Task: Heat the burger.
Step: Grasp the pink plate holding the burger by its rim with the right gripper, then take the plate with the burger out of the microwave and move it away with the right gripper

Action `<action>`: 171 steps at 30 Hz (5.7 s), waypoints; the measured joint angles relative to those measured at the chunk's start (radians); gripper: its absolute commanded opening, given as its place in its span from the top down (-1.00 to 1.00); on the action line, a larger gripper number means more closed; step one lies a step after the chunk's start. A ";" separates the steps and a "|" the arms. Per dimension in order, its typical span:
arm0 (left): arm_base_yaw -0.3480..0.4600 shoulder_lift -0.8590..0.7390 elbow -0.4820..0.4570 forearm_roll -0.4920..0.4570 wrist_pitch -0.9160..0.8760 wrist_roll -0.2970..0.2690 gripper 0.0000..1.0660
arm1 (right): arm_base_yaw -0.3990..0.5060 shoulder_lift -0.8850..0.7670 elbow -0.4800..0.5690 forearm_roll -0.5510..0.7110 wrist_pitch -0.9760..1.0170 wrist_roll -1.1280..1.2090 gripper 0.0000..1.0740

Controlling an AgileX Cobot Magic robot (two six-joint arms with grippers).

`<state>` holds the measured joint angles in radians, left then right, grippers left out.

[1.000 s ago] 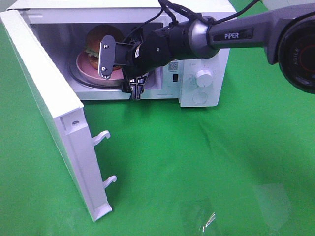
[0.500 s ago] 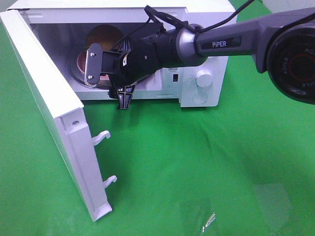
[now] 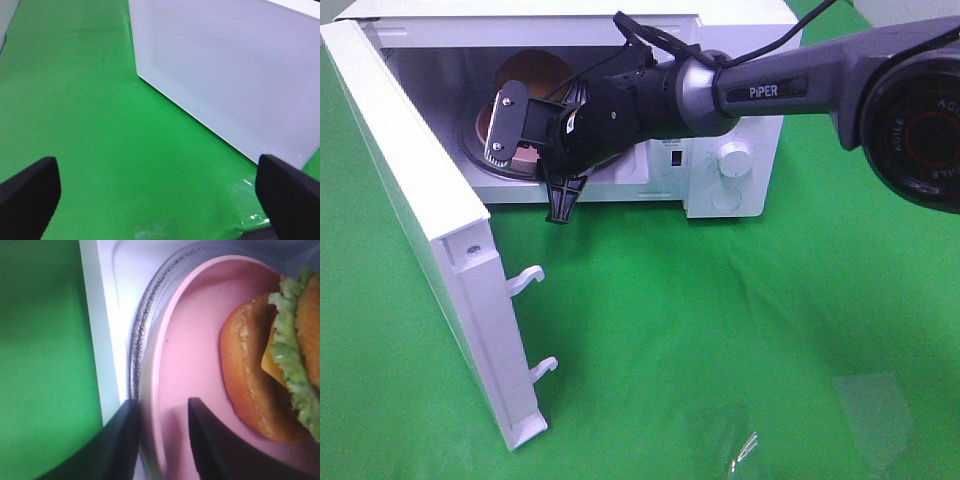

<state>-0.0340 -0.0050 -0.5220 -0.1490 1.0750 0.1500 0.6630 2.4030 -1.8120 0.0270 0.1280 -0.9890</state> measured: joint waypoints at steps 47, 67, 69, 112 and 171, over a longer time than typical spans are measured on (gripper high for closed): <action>0.000 0.000 0.000 0.000 0.000 0.000 -0.83 | 0.002 -0.088 0.039 0.022 0.223 -0.159 1.00; 0.000 0.000 0.000 0.000 0.000 0.000 -0.83 | 0.002 -0.243 0.324 0.110 0.098 -0.452 1.00; 0.000 0.000 0.000 0.000 0.000 0.000 -0.83 | 0.002 -0.251 0.338 0.117 0.089 -0.465 1.00; 0.000 0.000 0.000 0.000 0.000 0.000 -0.83 | 0.012 -0.513 0.729 0.296 0.062 -0.633 1.00; 0.000 0.000 0.000 0.000 0.000 0.000 -0.83 | 0.079 -0.762 1.022 0.494 0.065 -0.610 1.00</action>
<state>-0.0340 -0.0050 -0.5220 -0.1490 1.0750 0.1500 0.7420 1.6410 -0.7900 0.5210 0.1930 -1.5990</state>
